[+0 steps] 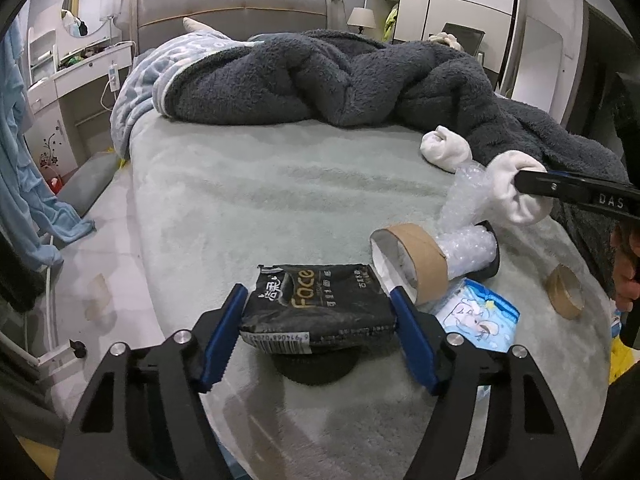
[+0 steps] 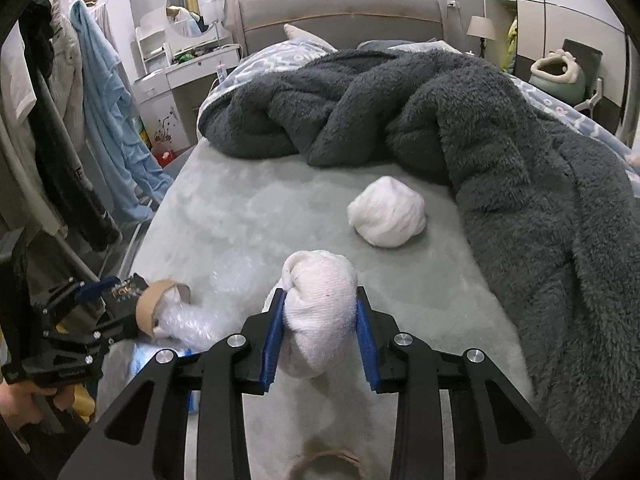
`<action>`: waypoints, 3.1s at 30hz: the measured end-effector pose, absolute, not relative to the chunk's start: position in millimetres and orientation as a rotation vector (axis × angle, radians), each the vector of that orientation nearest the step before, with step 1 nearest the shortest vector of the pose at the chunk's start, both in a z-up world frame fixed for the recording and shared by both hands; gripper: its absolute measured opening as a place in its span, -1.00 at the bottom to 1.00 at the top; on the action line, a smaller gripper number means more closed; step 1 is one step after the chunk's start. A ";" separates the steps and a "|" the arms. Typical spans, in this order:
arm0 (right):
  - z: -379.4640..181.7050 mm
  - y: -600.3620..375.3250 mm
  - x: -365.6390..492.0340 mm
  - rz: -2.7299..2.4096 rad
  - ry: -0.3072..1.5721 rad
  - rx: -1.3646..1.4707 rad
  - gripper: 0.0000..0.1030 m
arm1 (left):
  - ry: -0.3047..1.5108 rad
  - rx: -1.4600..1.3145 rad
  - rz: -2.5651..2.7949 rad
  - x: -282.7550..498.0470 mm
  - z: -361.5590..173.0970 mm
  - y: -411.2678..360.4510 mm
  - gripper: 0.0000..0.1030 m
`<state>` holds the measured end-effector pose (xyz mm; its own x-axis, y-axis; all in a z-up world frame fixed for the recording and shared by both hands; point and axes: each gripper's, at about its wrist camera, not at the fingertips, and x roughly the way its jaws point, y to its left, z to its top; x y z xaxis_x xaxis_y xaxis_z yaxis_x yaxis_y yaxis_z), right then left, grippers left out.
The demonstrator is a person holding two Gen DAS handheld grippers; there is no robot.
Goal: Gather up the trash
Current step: 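Grasp the black tissue packet with the left tool while the right tool grasps the white rolled towel, then carry the packet with the left tool while the right tool carries the towel to the teal bin, then open the left tool over the bin while the right tool releases the towel into it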
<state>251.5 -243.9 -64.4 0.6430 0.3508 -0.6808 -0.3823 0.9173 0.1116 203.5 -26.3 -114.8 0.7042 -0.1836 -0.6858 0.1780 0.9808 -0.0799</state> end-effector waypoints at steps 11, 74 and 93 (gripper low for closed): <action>-32.6 -191.7 235.4 0.504 0.700 -0.079 -0.34 | 0.627 -0.120 -0.210 184.9 -75.2 -2.9 0.42; -171.2 104.8 162.7 0.802 1.107 -0.376 -0.34 | 1.157 -0.398 0.131 92.5 -172.0 242.3 0.71; -191.0 111.7 162.7 0.768 1.162 -0.443 0.12 | 0.733 -0.316 0.097 78.0 -78.5 242.0 0.52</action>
<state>162.7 111.7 -191.0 0.1910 0.3074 -0.9322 -0.7368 0.6724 0.0708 78.0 242.0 -78.5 0.7410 -0.0227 -0.6711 -0.1964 0.9484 -0.2490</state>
